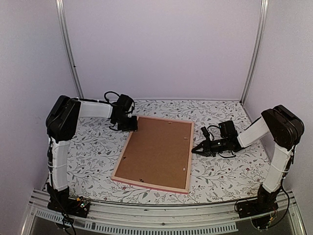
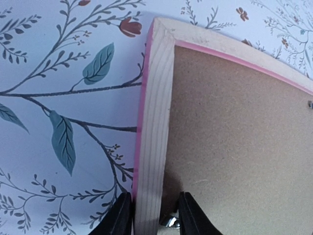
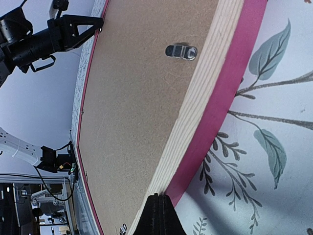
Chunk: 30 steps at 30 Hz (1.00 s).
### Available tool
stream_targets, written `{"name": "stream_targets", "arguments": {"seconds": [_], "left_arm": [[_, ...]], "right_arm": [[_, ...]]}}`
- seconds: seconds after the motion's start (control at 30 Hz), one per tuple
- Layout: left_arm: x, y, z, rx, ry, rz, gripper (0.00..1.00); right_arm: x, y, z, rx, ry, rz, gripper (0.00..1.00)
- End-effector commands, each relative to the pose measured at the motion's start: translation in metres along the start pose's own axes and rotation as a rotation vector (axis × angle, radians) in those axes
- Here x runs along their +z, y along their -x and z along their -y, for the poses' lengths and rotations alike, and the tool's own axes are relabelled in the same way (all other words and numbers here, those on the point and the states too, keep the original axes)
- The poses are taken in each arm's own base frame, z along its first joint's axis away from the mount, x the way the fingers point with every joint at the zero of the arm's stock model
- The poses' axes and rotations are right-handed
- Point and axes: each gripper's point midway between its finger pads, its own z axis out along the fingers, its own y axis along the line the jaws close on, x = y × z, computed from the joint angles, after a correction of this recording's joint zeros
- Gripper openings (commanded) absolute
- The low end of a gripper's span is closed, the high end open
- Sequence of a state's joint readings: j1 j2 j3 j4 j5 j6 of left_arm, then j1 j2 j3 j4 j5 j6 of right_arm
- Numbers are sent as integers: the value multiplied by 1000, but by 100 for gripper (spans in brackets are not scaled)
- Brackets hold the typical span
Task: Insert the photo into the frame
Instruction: Press the fastener onto the backboard.
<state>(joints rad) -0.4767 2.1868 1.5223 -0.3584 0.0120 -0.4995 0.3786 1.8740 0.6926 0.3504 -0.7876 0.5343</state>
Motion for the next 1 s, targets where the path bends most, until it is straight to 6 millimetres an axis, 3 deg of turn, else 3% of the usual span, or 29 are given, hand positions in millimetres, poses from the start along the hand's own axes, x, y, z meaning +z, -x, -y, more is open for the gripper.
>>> {"name": "stream_targets", "arguments": {"seconds": [0.0,0.2,0.57,0.97], "left_arm": [[24,-33,-16,-14,37,-85,36],[18,-36,-15,-27,18,-80,43],[14,-43,-21,-35,27,-92,29],[-1,-46,-22,-31,17,-86,24]], "right_arm": [[-1,-65,80,210,-297,-129,0],[-1,-67,81,215,-297,-133,0],[-1,-69,82,218,-297,-133,0],[-1,-69,82,219,-295,-131,0]]}}
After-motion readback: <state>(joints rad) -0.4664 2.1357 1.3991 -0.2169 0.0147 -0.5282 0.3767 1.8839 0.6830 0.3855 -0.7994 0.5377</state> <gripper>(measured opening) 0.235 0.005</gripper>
